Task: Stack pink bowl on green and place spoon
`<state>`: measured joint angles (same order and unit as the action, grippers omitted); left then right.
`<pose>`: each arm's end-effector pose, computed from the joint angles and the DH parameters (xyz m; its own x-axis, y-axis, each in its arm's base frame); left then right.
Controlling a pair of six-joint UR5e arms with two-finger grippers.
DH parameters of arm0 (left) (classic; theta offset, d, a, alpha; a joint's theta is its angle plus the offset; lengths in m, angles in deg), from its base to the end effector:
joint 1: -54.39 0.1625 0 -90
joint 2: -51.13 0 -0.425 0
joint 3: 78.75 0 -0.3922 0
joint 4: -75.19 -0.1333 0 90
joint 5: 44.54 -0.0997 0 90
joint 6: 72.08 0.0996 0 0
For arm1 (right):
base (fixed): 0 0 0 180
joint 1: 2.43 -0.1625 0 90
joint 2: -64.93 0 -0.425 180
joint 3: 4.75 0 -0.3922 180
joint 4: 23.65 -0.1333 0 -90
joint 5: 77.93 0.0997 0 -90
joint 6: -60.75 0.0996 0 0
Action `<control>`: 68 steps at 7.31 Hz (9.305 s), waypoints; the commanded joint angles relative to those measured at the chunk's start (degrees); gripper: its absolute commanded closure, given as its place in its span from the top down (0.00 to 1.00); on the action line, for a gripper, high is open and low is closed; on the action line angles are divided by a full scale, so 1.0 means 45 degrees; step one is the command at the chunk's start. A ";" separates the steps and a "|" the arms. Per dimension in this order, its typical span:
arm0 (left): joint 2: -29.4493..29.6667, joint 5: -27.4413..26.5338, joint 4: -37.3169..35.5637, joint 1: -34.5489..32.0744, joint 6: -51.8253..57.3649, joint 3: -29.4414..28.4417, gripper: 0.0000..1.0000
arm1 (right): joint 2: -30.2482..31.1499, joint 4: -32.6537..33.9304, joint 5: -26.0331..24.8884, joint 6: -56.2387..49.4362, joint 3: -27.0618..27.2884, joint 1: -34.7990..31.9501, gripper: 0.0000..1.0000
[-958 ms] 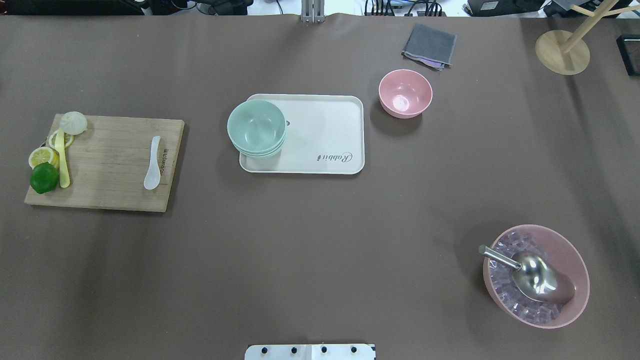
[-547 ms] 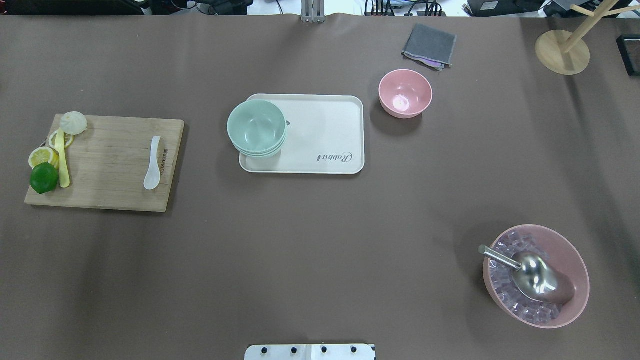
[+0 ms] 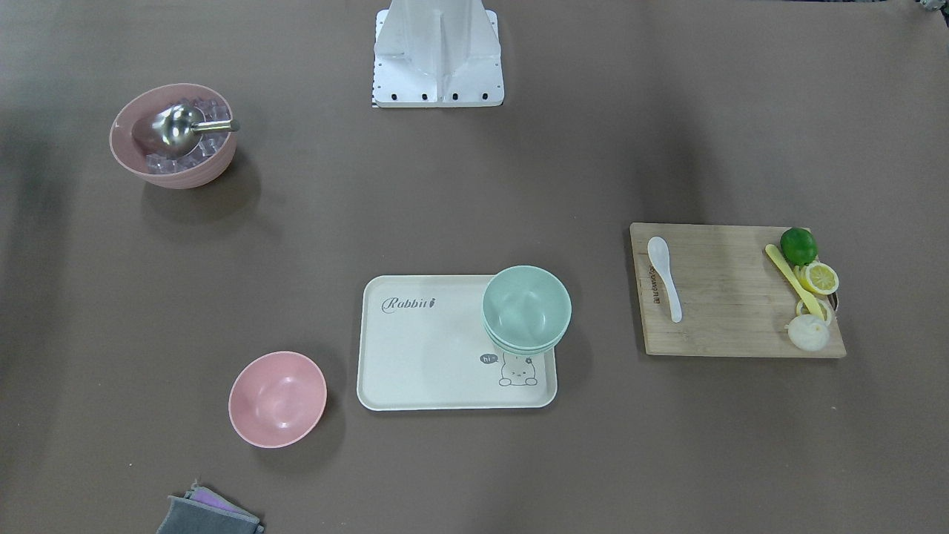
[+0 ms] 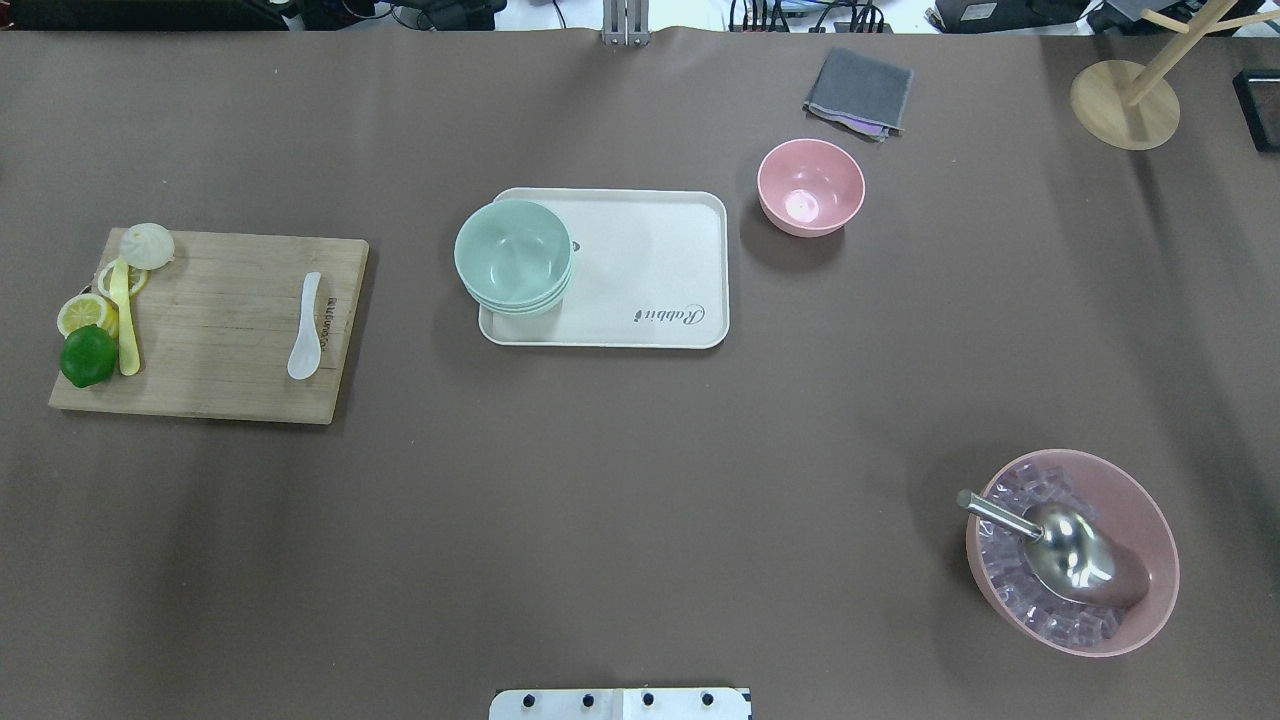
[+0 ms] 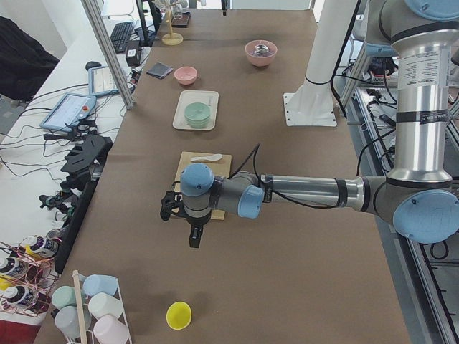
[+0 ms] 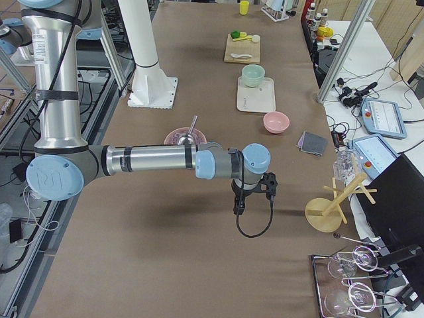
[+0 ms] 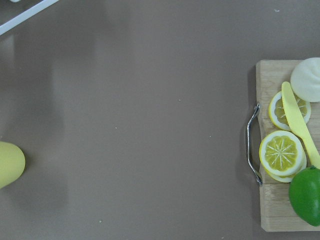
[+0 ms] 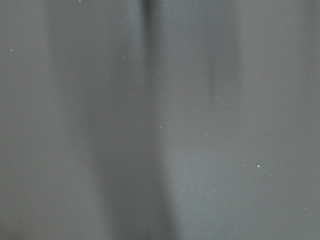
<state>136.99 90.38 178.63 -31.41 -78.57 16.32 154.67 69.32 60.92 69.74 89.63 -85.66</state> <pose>-0.0280 -0.4789 0.6236 0.6969 0.1160 -0.7077 0.0079 0.9855 0.1693 -0.0004 -0.4978 0.6184 0.6613 0.0570 0.7480 0.0147 0.9959 -0.0888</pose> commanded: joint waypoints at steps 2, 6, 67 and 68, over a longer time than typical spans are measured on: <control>0.0059 0.0058 0.0722 0.0004 0.0192 0.0102 0.98 | -0.0543 0.0004 0.0044 0.0503 -0.0034 0.0000 1.00; 0.1034 0.0058 0.2630 0.0024 0.0192 -0.0791 0.98 | -0.3176 0.0004 0.0260 0.2085 -0.0483 0.0836 1.00; 0.5332 -0.4454 0.1407 0.8832 -1.1839 -0.1109 0.00 | -0.8066 -0.8785 -0.3842 1.5171 -0.3161 0.6367 0.00; 0.5332 -0.4396 0.1387 0.8832 -1.1839 -0.1070 0.00 | -0.8066 -0.8785 -0.3842 1.5307 -0.2986 0.6445 0.00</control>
<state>160.96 70.34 184.95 8.38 -131.85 11.34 118.37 29.79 43.63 138.10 75.41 -56.91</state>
